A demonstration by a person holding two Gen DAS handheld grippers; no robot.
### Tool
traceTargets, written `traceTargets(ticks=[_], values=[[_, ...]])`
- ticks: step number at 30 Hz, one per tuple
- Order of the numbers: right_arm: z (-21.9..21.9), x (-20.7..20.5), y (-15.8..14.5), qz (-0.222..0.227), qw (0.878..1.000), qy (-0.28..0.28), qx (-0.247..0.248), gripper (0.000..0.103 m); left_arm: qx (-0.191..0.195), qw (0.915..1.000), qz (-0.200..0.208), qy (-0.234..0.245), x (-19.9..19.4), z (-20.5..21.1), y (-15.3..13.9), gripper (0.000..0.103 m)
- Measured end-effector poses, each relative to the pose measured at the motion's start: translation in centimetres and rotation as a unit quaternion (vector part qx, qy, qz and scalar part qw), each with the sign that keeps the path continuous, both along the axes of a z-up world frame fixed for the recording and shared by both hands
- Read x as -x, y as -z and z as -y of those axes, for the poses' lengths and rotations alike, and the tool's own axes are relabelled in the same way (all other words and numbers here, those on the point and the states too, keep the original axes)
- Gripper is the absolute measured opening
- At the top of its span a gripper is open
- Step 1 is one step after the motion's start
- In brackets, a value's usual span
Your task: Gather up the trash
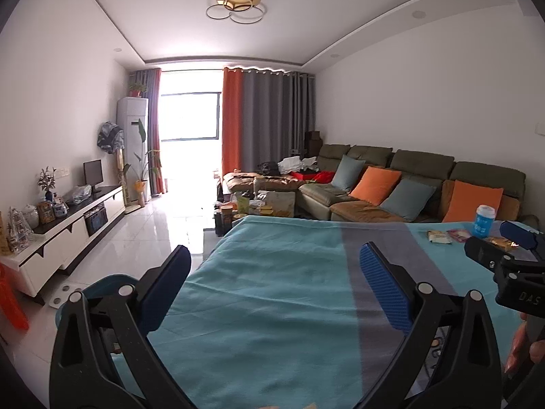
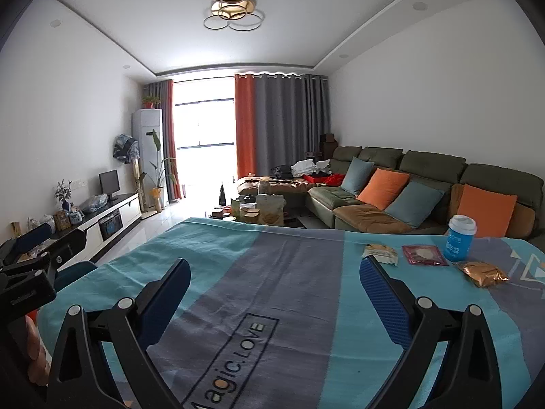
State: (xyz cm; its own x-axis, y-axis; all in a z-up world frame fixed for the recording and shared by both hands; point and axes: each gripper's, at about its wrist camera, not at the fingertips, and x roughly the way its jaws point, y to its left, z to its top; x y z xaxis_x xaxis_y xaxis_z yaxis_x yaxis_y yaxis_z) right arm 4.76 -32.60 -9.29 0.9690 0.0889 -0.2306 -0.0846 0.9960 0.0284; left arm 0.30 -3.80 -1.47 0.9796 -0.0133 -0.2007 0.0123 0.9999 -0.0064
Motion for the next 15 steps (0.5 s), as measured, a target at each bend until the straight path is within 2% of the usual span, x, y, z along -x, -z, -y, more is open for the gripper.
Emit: traceTargets(ticks=[15], values=[[1.3, 0.8, -0.4, 0.004, 1.000, 0.023, -0.009, 0.096, -0.009, 0.9999, 0.008, 0.009, 0.5, 1.5, -0.1, 0.097]])
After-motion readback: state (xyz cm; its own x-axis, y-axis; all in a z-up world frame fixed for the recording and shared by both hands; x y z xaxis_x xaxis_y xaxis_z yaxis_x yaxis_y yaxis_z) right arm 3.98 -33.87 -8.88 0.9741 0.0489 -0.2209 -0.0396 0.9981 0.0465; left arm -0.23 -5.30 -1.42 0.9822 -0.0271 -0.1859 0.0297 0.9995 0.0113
